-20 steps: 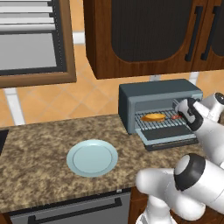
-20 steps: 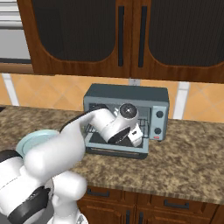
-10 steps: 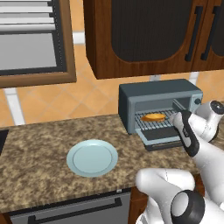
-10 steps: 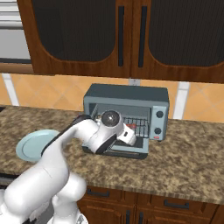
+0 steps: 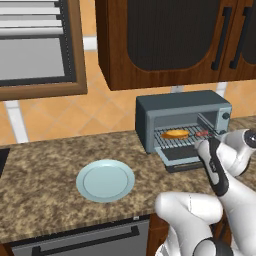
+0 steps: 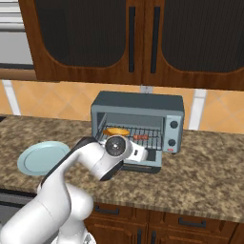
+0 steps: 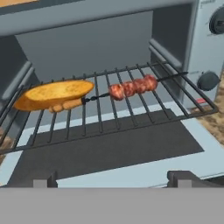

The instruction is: Pick up the kebab skewer and baguette bread, and place them inside the toaster oven. Close the toaster oven door and start by setting the timer.

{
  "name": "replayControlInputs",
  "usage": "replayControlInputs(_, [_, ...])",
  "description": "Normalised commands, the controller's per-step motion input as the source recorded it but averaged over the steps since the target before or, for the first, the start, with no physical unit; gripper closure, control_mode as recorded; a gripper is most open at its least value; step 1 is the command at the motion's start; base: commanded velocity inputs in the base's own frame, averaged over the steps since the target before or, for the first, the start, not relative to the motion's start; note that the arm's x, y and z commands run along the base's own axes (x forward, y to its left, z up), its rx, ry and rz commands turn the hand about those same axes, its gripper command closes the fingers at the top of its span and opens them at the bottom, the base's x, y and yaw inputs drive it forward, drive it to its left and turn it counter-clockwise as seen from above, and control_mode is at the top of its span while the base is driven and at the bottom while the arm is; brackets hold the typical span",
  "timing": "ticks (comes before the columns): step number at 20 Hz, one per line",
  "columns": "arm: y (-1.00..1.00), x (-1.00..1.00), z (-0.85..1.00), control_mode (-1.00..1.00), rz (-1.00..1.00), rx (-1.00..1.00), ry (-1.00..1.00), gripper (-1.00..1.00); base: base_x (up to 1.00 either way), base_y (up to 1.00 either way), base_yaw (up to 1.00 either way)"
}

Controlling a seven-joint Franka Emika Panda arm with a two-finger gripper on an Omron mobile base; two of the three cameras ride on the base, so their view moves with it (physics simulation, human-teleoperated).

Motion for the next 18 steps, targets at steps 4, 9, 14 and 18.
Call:
replayControlInputs(4, [-0.01, 0.0, 0.0, -1.0, 0.0, -0.01, 0.0, -1.0, 0.0, 0.0, 0.0])
replayControlInputs(9, [0.0, 0.0, -0.06, -1.0, 0.01, -0.15, -0.11, -1.0, 0.0, 0.0, 0.0])
replayControlInputs(14, [0.13, 0.0, -0.07, -1.0, 0.04, -0.22, -0.08, -1.0, 0.0, 0.0, 0.0])
replayControlInputs(18, [0.17, 0.0, -0.03, -1.0, 0.05, -0.18, -0.08, -1.0, 0.0, 0.0, 0.0])
